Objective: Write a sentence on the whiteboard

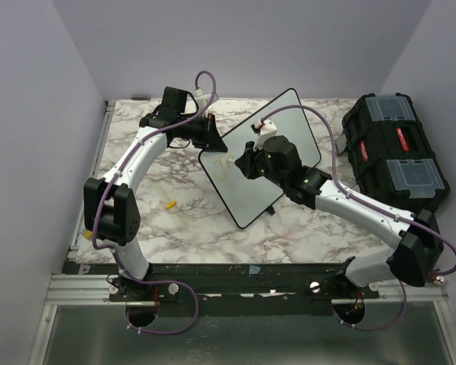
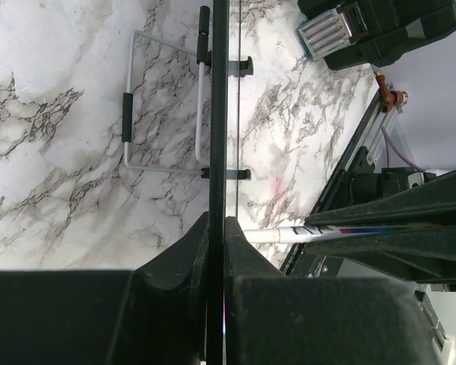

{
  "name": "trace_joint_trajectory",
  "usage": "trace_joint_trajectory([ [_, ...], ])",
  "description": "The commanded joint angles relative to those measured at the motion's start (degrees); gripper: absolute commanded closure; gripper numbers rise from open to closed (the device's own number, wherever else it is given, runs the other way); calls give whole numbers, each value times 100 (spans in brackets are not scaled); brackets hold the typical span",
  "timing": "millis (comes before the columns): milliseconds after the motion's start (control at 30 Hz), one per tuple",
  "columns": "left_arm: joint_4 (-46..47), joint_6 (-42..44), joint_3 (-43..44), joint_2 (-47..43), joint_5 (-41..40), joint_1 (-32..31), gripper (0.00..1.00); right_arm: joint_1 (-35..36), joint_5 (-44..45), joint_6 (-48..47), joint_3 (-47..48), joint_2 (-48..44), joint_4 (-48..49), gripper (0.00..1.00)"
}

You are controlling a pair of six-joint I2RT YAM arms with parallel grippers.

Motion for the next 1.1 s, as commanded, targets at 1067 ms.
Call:
trace_joint_trajectory([
  [1067, 273, 146, 51, -315, -256, -41, 100, -136, 653, -199, 94, -56, 413, 99],
])
